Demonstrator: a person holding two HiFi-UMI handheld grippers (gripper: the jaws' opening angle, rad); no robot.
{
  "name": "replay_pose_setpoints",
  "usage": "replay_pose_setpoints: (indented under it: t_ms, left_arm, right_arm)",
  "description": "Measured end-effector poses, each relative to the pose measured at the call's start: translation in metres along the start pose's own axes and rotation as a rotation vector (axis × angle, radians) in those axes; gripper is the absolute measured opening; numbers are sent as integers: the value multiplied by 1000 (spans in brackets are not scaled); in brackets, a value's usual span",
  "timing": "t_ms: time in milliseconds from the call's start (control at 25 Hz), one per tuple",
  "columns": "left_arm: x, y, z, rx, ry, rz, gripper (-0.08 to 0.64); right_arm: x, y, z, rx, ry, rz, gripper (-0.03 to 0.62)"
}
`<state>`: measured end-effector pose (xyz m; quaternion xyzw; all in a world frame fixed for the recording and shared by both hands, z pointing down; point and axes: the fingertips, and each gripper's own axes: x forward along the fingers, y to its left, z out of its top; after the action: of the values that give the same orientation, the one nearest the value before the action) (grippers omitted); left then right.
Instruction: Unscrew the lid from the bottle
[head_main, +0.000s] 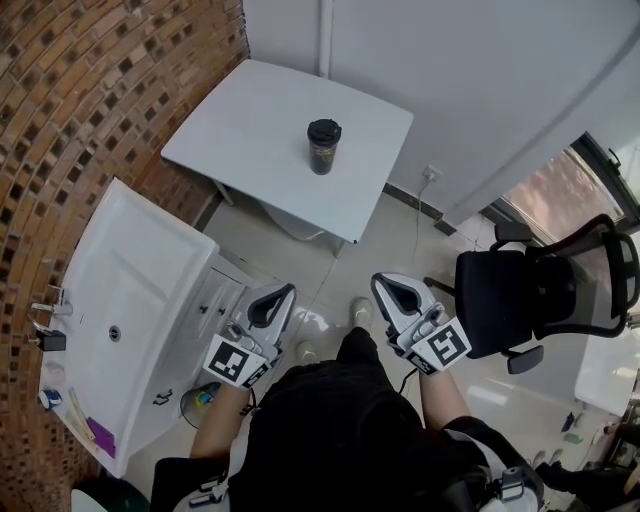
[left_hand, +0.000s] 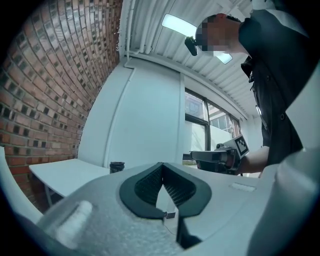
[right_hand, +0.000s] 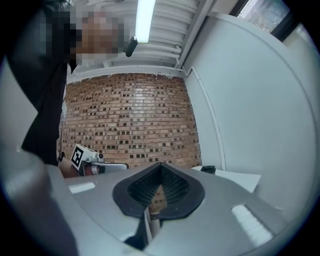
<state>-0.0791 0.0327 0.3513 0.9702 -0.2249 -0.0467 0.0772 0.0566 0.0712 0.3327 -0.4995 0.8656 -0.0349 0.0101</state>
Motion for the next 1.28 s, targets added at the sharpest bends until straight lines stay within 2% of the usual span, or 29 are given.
replay_pose_setpoints:
  t_ms: [120, 280, 520, 720, 840, 1080, 1280]
  left_arm:
    - [21, 9, -6, -7, 11, 14, 2]
    - [53, 29, -8, 4, 25, 47, 2]
    - [118, 65, 5, 33, 4, 138, 2]
    - [173, 81, 18, 76, -20, 178, 2]
    - [197, 93, 15, 100, -8, 209, 2]
    - [226, 100, -16, 72, 33, 264, 3]
    - [233, 126, -53, -7, 98, 287, 2]
  right_arm:
    - [11, -26, -7, 14, 4, 5, 5]
    - [43, -59, -5, -16, 0, 79, 5]
    - [89, -126, 22, -43, -41, 182, 5]
    - [118, -176, 41, -84, -69, 252, 5]
    - [131, -205, 34, -66, -62, 255, 5]
    - [133, -224, 0, -40, 9, 316, 5]
    - [149, -240, -36, 25, 63, 320, 5]
